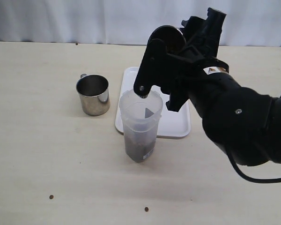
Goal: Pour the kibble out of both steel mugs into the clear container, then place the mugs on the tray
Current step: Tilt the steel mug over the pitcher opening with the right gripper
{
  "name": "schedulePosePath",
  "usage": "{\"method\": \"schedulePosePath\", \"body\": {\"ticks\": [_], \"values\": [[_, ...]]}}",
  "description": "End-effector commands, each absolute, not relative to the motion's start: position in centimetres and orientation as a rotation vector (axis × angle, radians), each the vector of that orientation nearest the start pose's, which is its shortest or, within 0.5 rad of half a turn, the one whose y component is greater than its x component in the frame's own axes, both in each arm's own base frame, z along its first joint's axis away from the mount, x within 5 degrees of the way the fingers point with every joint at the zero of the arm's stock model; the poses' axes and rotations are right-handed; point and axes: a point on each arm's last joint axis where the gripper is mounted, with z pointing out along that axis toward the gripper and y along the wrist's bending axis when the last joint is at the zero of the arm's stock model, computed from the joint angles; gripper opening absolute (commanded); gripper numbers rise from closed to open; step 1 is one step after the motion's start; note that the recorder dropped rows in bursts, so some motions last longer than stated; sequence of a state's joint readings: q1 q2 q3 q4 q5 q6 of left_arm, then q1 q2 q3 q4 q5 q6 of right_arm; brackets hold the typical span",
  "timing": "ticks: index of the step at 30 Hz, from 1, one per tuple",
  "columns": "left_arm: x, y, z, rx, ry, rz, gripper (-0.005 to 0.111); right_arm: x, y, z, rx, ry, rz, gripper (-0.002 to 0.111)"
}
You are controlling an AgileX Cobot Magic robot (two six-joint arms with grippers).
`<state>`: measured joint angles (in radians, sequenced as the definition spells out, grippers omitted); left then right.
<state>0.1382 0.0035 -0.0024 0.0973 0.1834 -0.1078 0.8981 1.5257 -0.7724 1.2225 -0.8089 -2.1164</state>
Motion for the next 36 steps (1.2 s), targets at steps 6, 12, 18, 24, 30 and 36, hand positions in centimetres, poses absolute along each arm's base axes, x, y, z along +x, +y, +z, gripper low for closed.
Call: {"method": "schedulePosePath", "body": {"ticks": [6,12,18,24,30,36], "values": [[5.5,0.9,19.8,-0.137,1.651,0.100,0.000,23.6,19.7,25.4,-1.196,1.377,-0.839,0.005],[5.5,0.9,19.8,-0.137,1.651,0.100,0.000,23.6,19.7,25.5,-1.192,1.369,-0.848,0.005],[5.5,0.9,19.8,-0.137,1.651,0.100,0.000,23.3,19.0,24.9,-1.199,1.355,-0.902,0.005],[5.5,0.9,19.8,-0.137,1.651,0.100,0.000,23.1,19.0,24.7,-1.203,1.348,-0.913,0.005],[5.5,0.9,19.8,-0.137,1.651,0.100,0.000,23.1,19.8,24.0,-1.251,1.302,-0.922,0.005],[5.5,0.9,19.8,-0.137,1.651,0.100,0.000,23.2,20.0,23.6,-1.262,1.297,-0.936,0.005]]}}
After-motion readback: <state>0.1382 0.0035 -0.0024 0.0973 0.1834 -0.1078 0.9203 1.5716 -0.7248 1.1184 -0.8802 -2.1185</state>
